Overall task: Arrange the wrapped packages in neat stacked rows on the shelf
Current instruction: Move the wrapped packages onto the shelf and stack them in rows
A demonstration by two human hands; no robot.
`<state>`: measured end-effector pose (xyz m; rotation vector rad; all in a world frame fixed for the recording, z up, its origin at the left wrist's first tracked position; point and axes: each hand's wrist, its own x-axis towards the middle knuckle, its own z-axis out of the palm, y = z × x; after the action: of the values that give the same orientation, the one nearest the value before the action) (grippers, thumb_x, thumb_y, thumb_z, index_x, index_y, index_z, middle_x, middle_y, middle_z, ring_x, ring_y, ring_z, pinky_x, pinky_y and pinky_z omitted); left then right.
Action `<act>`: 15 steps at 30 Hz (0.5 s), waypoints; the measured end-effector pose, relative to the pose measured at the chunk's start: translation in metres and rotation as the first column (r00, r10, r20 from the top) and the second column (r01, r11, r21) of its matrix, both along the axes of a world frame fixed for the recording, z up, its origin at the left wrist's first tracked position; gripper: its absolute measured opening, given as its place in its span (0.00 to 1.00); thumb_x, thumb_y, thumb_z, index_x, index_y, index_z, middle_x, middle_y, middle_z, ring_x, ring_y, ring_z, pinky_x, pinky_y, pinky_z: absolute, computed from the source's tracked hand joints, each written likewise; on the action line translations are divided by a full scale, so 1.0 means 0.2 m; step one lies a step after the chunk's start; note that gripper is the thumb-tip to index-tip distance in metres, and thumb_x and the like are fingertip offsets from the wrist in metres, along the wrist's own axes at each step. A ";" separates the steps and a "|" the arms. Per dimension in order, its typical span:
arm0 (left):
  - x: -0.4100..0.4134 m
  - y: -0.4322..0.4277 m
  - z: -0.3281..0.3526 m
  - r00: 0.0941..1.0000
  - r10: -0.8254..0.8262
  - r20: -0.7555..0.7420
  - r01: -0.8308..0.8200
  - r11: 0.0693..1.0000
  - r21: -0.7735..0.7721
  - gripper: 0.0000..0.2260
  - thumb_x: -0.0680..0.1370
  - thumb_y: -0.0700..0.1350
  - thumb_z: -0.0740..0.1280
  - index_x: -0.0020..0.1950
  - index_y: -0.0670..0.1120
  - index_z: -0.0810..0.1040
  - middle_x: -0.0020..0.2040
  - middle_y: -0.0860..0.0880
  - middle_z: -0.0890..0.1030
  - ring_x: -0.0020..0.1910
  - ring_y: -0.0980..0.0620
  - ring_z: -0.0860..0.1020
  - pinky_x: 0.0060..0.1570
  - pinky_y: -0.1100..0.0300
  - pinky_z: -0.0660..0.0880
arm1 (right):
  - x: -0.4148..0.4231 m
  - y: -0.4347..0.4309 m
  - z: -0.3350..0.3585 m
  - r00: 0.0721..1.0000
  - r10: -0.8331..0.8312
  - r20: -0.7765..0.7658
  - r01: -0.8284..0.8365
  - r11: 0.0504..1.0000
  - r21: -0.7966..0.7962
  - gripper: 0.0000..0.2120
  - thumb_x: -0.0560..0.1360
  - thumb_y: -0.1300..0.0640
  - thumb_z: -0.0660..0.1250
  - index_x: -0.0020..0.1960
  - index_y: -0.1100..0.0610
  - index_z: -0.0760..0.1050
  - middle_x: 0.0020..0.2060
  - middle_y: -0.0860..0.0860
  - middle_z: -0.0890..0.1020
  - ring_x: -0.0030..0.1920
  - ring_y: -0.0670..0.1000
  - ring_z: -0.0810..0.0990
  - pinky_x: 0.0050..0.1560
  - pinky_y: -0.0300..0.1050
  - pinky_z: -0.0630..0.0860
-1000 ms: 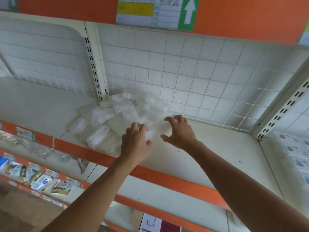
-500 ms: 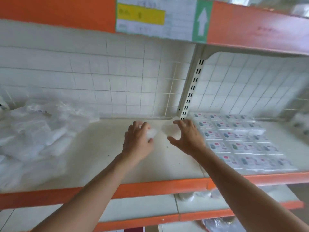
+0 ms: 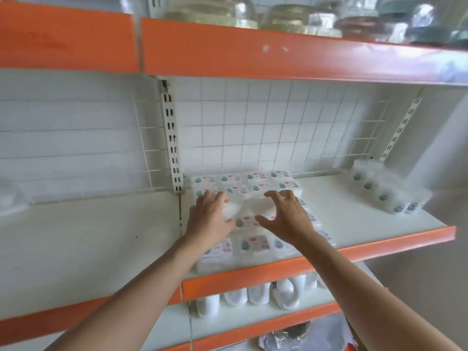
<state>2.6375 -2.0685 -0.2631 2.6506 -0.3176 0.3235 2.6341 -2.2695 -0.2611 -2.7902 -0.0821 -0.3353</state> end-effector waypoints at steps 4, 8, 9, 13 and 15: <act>0.01 -0.21 -0.01 0.998 0.034 -0.061 -0.030 0.998 0.054 0.19 0.75 0.50 0.69 0.63 0.48 0.70 0.60 0.46 0.70 0.62 0.44 0.69 0.55 0.52 0.69 | 0.00 -0.21 -0.02 0.999 0.032 -0.004 -0.032 0.999 0.013 0.32 0.70 0.39 0.71 0.69 0.49 0.66 0.63 0.55 0.69 0.64 0.56 0.70 0.56 0.49 0.74; 0.03 -0.29 0.00 0.994 0.072 -0.088 -0.059 0.988 0.142 0.21 0.76 0.54 0.67 0.65 0.47 0.68 0.63 0.46 0.69 0.63 0.45 0.67 0.59 0.50 0.70 | 0.02 -0.31 -0.03 0.998 0.058 0.016 -0.059 0.998 0.022 0.34 0.69 0.39 0.71 0.70 0.49 0.66 0.61 0.55 0.69 0.63 0.57 0.69 0.57 0.48 0.72; 0.03 -0.30 0.01 0.996 0.076 -0.053 -0.066 0.984 0.168 0.21 0.77 0.55 0.65 0.66 0.47 0.69 0.63 0.46 0.68 0.64 0.45 0.66 0.59 0.50 0.70 | 0.03 -0.32 -0.03 0.998 0.066 0.025 -0.066 0.997 0.031 0.34 0.69 0.39 0.71 0.70 0.49 0.65 0.61 0.56 0.68 0.62 0.57 0.69 0.57 0.48 0.72; 0.05 -0.37 0.09 0.994 -0.002 0.113 -0.011 0.993 0.114 0.15 0.80 0.50 0.61 0.64 0.46 0.71 0.63 0.47 0.71 0.64 0.46 0.68 0.60 0.52 0.69 | 0.06 -0.32 -0.04 0.988 0.115 0.099 -0.125 0.987 0.104 0.38 0.66 0.44 0.76 0.70 0.53 0.66 0.61 0.57 0.67 0.58 0.58 0.73 0.55 0.47 0.73; 0.07 -0.42 0.13 0.994 -0.057 0.098 0.056 0.998 0.009 0.14 0.81 0.48 0.60 0.64 0.44 0.72 0.62 0.46 0.73 0.64 0.47 0.70 0.61 0.54 0.69 | 0.06 -0.30 -0.03 0.983 0.132 0.126 -0.150 0.979 0.142 0.39 0.65 0.46 0.78 0.71 0.54 0.66 0.62 0.57 0.67 0.55 0.57 0.75 0.53 0.45 0.74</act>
<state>2.6510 -2.1520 -0.2379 2.6316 -0.4254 0.4366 2.6459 -2.3305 -0.2671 -2.5969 -0.2695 -0.4482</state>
